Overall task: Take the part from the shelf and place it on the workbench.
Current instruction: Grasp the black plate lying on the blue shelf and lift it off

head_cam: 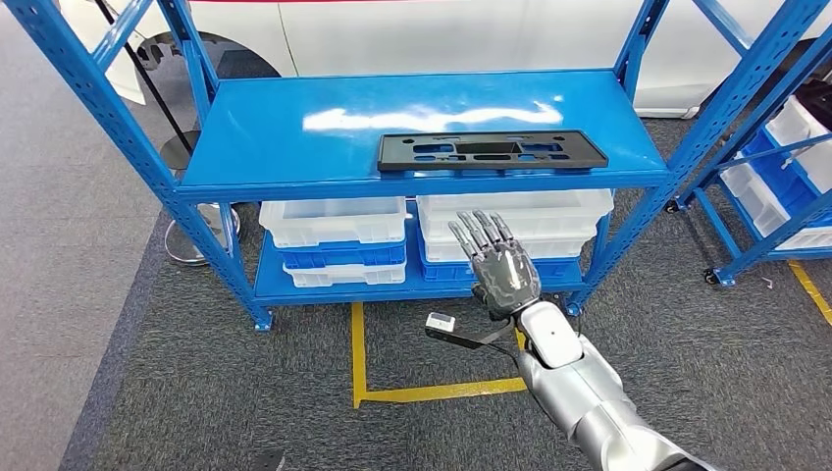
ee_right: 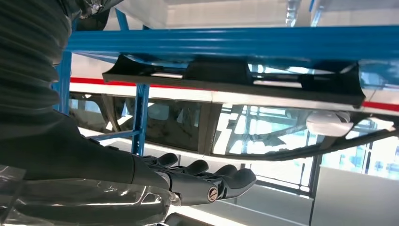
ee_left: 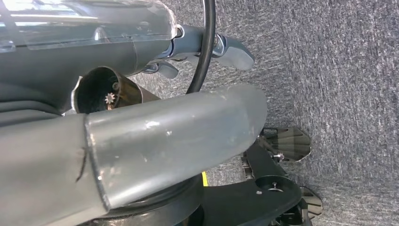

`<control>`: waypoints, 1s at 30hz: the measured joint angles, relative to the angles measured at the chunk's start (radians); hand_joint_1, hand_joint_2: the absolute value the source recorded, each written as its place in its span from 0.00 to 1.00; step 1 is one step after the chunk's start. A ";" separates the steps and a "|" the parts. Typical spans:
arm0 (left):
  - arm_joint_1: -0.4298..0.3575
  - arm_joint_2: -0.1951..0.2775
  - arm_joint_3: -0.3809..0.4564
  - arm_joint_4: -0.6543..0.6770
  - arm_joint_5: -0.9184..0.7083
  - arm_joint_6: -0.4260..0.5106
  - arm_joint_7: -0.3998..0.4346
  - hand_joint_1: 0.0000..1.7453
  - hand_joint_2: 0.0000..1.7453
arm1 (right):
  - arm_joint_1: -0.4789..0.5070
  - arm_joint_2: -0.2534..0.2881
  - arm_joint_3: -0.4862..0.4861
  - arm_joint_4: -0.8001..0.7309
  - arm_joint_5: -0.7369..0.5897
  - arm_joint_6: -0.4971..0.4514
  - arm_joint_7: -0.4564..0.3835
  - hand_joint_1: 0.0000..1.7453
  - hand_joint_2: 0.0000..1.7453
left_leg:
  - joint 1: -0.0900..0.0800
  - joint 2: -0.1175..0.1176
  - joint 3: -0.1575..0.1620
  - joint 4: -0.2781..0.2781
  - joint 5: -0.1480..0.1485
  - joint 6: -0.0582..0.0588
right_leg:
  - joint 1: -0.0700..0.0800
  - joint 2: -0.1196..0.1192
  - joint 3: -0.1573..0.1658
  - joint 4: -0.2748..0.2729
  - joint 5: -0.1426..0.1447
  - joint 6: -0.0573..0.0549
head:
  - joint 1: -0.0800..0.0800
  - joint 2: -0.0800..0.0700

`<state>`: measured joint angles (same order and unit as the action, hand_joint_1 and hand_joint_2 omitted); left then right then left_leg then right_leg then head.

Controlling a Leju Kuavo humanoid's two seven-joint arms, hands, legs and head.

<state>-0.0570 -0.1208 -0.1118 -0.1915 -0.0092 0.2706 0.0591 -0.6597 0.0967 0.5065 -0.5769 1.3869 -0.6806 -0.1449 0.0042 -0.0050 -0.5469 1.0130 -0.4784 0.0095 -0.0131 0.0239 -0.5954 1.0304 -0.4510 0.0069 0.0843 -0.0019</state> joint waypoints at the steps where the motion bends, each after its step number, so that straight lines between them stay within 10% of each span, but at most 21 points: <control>1: 0.000 0.000 0.000 0.000 0.000 0.000 0.000 0.00 0.00 | 0.003 0.004 -0.008 -0.009 0.002 0.000 -0.007 0.00 1.00 | -0.001 0.000 0.000 0.001 0.000 0.000 | -0.001 0.000 0.000 0.000 0.000 0.000 | 0.000 0.000; 13: 0.000 0.000 0.000 0.000 -0.003 0.003 -0.002 0.00 0.00 | 0.013 0.026 -0.065 -0.066 0.011 0.000 -0.025 0.00 1.00 | 0.002 0.004 -0.002 -0.005 0.009 0.021 | -0.006 -0.001 -0.004 0.004 -0.002 0.016 | 0.000 0.000; 17: 0.001 0.000 0.000 0.000 -0.003 0.003 -0.003 0.00 0.00 | 0.017 0.027 -0.075 -0.071 0.012 0.000 -0.026 0.00 1.00 | 0.007 0.012 0.000 -0.016 0.018 0.032 | -0.003 -0.013 -0.105 0.213 -0.107 0.018 | 0.001 0.000; 19: 0.002 0.000 0.000 0.001 -0.003 0.003 -0.003 0.00 0.00 | 0.024 0.027 -0.079 -0.071 0.012 0.000 -0.026 0.00 1.00 | 0.007 0.013 0.000 -0.015 0.017 0.031 | -0.004 -0.014 -0.140 0.273 -0.109 0.018 | 0.001 0.000; 23: 0.002 0.000 0.000 0.001 -0.003 0.003 -0.003 0.00 0.00 | 0.025 0.028 -0.083 -0.075 0.012 0.000 -0.026 0.00 1.00 | 0.005 0.012 0.004 -0.006 0.003 0.016 | -0.004 -0.024 -0.043 0.057 0.009 0.008 | 0.000 0.000; 30: 0.001 0.000 0.000 0.001 -0.003 0.003 -0.004 0.00 0.00 | 0.025 0.032 -0.089 -0.084 0.012 0.000 -0.026 0.00 1.00 | 0.008 0.014 -0.038 0.084 -0.059 -0.024 | -0.002 -0.019 -0.020 0.002 0.012 -0.031 | -0.002 0.000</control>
<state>-0.0560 -0.1213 -0.1114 -0.1904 -0.0118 0.2734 0.0555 -0.6343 0.1283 0.4173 -0.6608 1.3989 -0.6806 -0.1713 0.0119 0.0090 -0.5847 1.0974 -0.5379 -0.0148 -0.0147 0.0053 -0.6156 1.0322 -0.4386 -0.0243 0.0821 -0.0019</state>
